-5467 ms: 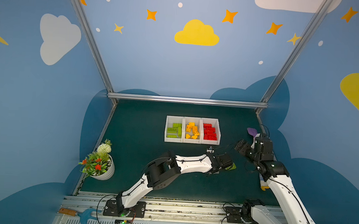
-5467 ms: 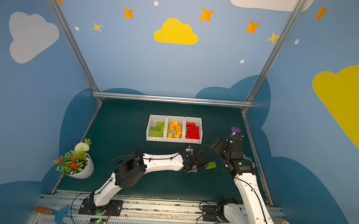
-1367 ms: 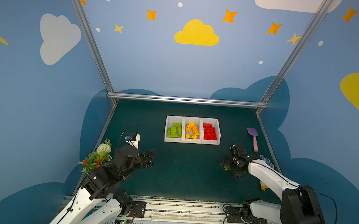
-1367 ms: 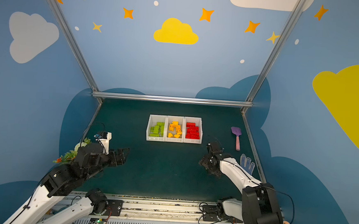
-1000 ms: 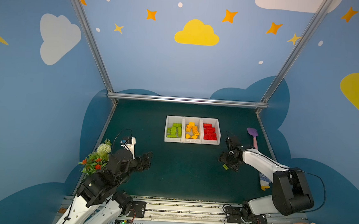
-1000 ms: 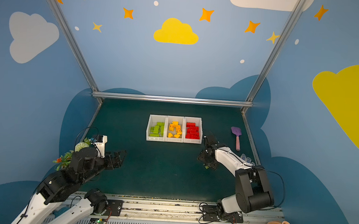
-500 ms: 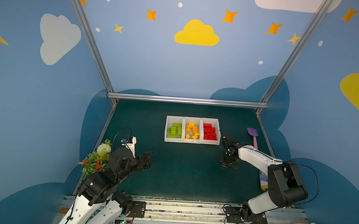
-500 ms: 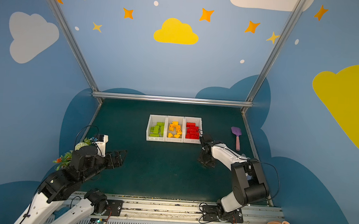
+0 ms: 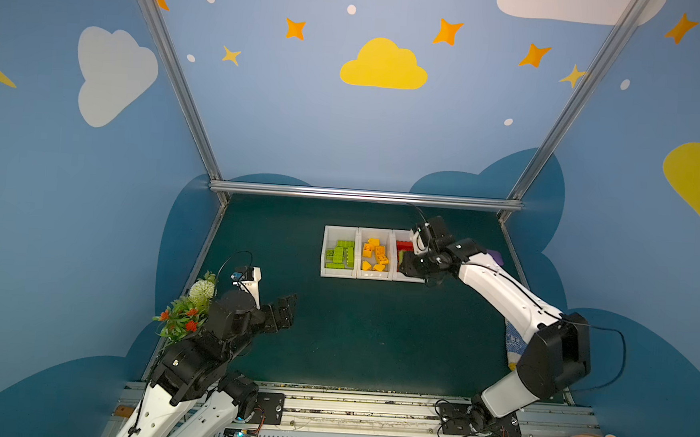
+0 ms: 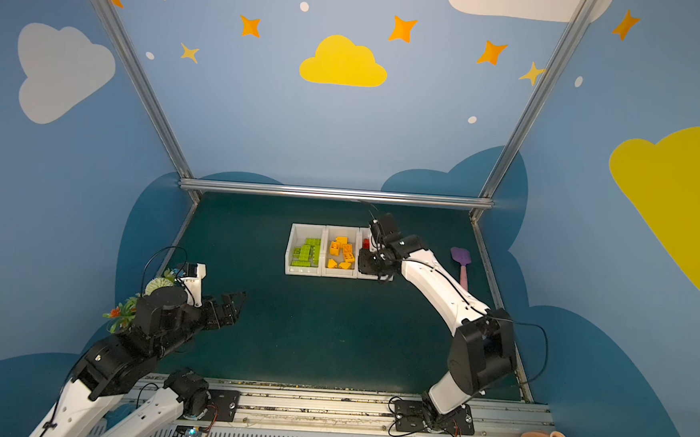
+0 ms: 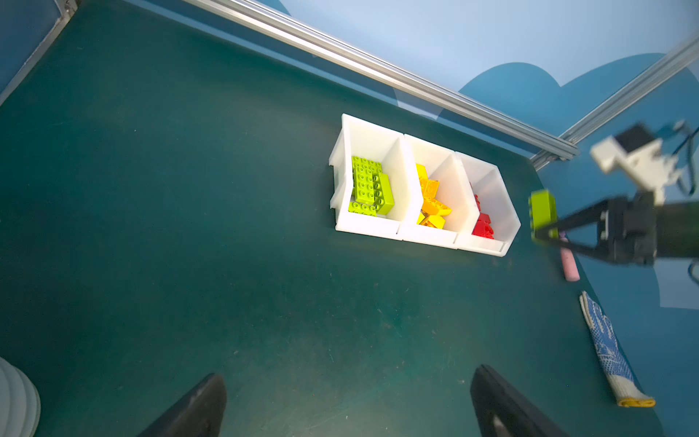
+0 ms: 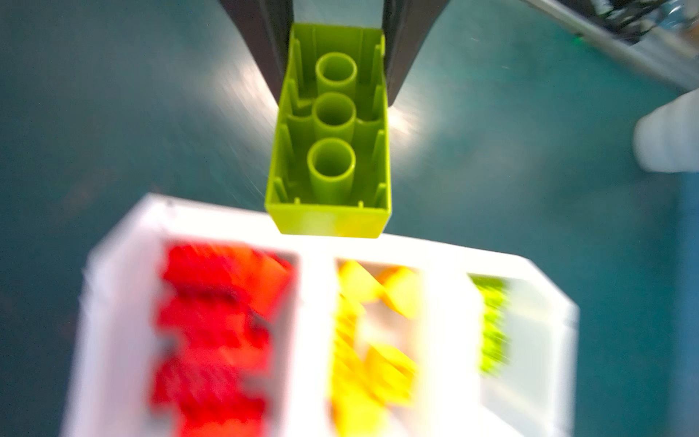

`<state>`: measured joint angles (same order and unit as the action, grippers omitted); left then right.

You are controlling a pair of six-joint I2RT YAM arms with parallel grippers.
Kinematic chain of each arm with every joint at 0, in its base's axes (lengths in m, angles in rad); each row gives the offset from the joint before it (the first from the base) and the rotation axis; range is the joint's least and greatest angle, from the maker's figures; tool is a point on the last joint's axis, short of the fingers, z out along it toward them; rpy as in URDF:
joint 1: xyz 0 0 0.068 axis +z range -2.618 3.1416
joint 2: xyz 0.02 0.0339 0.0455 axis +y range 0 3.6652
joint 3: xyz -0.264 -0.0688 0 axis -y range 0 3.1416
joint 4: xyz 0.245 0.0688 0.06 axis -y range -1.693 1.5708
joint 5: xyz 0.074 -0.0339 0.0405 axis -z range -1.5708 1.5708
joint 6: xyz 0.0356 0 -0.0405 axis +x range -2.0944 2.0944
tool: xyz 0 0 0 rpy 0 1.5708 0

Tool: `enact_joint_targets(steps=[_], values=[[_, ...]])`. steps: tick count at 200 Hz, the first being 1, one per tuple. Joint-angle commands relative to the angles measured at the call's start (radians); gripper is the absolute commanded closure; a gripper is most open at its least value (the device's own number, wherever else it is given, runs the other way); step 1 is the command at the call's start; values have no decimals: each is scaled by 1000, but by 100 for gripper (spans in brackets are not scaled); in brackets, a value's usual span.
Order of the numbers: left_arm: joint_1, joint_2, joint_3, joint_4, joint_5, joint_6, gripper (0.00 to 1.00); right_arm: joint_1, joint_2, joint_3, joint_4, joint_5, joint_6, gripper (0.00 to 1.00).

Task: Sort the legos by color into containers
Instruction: 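Carry the brick with the right gripper into the green compartment and release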

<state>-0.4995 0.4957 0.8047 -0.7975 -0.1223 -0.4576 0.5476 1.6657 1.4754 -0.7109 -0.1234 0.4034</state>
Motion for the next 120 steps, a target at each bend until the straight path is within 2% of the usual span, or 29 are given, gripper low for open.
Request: enact_joint_targets(steps=[1,26,71,107,120], values=[[4,10,-6,0,-21,-1,0,33,153,171,23,-114,-52,79],[4,23,-9,-2,-15,-2,0,70,332,381,23,-134,-43,79],[3,41,-8,-3,-6,-2,0,122,582,648,35,-164,10,79],[4,48,-12,0,-2,-2,0,127,705,776,40,-170,31,73],[4,53,-12,-2,-5,-2,0,127,738,811,40,-173,37,66]])
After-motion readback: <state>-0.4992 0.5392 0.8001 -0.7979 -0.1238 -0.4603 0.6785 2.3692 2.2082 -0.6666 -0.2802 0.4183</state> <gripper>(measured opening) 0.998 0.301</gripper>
